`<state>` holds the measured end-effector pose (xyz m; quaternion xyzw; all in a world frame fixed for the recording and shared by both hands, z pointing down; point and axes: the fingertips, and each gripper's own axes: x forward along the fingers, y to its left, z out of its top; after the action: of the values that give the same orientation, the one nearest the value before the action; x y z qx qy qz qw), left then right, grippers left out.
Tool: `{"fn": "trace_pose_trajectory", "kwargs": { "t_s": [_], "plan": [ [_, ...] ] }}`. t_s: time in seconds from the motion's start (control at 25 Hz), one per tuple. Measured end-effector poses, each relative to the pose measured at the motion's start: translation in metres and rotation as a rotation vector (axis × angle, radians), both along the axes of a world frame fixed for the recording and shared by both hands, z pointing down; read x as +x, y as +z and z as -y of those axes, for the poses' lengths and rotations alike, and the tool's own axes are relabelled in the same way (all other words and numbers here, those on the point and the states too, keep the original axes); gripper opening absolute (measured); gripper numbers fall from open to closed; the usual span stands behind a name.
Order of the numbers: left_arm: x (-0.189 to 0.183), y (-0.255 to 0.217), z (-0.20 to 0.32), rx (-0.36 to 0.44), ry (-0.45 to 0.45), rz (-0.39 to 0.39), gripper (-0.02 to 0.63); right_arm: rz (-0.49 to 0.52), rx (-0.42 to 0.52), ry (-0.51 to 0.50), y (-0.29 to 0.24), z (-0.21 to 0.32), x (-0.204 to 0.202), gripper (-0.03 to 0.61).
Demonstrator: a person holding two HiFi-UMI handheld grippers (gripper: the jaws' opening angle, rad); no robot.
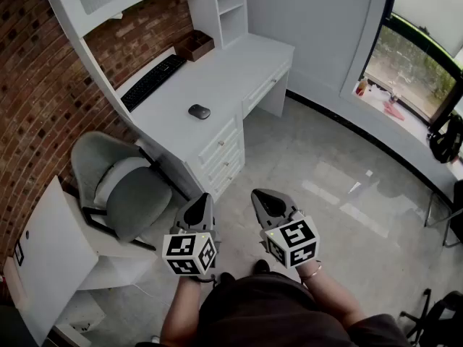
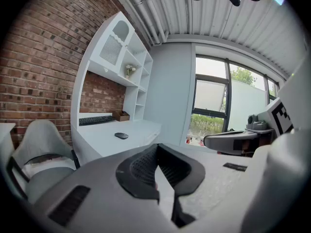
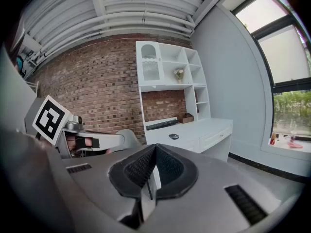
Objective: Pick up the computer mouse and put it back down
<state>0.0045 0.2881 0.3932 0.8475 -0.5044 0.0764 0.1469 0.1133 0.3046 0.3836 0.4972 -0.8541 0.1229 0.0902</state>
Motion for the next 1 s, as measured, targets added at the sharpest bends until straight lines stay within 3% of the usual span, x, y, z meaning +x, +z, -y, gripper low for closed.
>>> {"fn": "trace_pose_trajectory", "kwargs": {
  "t_s": [0.6, 0.88, 1.0],
  "plan": [
    [0.014, 0.001, 0.000, 0.006, -0.017, 0.026, 0.009, 0.056, 0.006, 0.006, 0.005, 0.002, 0.020, 0.005],
    [0.026, 0.000, -0.004, 0.013, -0.069, 0.027, 0.009, 0.047, 0.011, -0.044, 0.003, 0.003, 0.032, 0.006],
    [0.031, 0.001, -0.006, 0.012, -0.074, 0.038, 0.009, 0.052, 0.010, -0.060, 0.003, 0.003, 0.034, 0.035]
  ]
}}
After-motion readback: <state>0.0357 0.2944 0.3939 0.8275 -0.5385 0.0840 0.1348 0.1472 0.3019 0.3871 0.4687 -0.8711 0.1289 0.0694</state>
